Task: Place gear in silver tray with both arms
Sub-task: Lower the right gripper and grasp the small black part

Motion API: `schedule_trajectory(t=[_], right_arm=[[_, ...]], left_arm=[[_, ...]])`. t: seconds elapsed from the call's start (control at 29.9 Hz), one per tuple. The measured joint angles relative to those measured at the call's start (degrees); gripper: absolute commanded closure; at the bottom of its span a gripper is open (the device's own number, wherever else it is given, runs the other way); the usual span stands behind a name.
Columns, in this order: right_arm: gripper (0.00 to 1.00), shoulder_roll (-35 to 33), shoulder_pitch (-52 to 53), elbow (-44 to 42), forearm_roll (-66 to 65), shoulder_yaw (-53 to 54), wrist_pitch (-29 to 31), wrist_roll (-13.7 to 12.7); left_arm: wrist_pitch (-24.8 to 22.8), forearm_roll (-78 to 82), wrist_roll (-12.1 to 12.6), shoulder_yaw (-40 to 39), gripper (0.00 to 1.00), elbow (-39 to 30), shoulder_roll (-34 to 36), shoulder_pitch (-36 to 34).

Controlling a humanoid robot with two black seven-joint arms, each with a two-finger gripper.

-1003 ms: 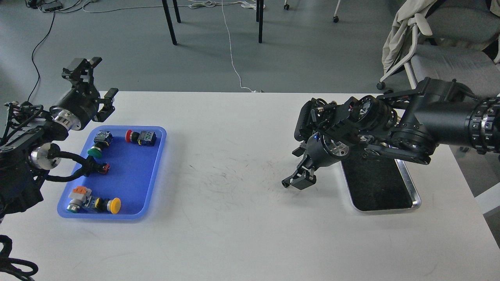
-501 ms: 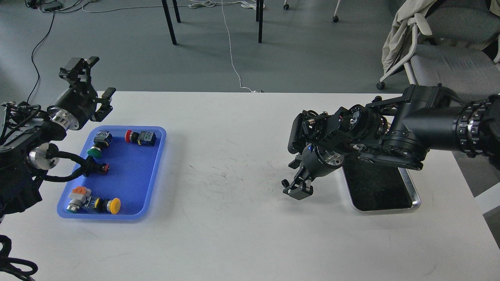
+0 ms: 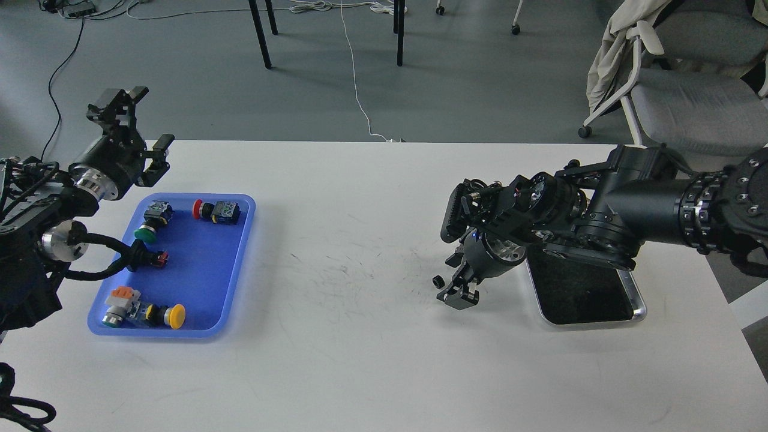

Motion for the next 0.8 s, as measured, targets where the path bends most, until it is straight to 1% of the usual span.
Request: schedule_trajectory(t=[0.07, 0.2, 0.3, 0.43, 0.5, 0.6, 0.7, 0.77, 0.8], right_arm=[[0.34, 0.30, -0.33, -0.35, 0.02, 0.01, 0.00, 0.00], [0.39, 1.47, -0.85, -0.96, 0.05, 0.14, -0.03, 0.00], [0.39, 1.93, -0.98, -1.15, 0.06, 0.16, -0.05, 0.00], [0.46, 2.00, -0.78, -1.33, 0.06, 0.16, -0.05, 0.00], [0.47, 2.00, -0.65, -1.38, 0.06, 0.16, -0.05, 0.00], [0.54, 2.04, -0.49, -1.70, 0.06, 0.16, -0.04, 0.00], [0.55, 2.04, -0.40, -2.02, 0.06, 0.16, -0.03, 0.00], [0.60, 2.04, -0.34, -2.12, 0.06, 0.16, -0.02, 0.00], [0.60, 2.04, -0.34, -2.13, 0.06, 0.16, -0.01, 0.00]], left_arm=[[0.00, 0.00, -0.02, 0.00, 0.02, 0.00, -0.02, 0.18], [0.00, 0.00, -0.12, 0.00, 0.02, 0.00, -0.02, 0.37], [0.00, 0.00, -0.15, 0.00, 0.02, 0.00, 0.01, 0.43], [0.01, 0.00, -0.19, 0.00, 0.02, 0.00, 0.04, 0.44], [0.00, 0.00, -0.19, 0.00, 0.02, 0.00, 0.04, 0.44], [0.01, 0.00, -0.19, 0.00, 0.02, 0.00, 0.07, 0.62], [0.01, 0.00, -0.19, 0.00, 0.02, 0.00, 0.13, 0.71], [0.00, 0.00, -0.19, 0.00, 0.02, 0.00, 0.13, 0.78], [0.00, 0.00, -0.19, 0.00, 0.02, 0.00, 0.13, 0.78]])
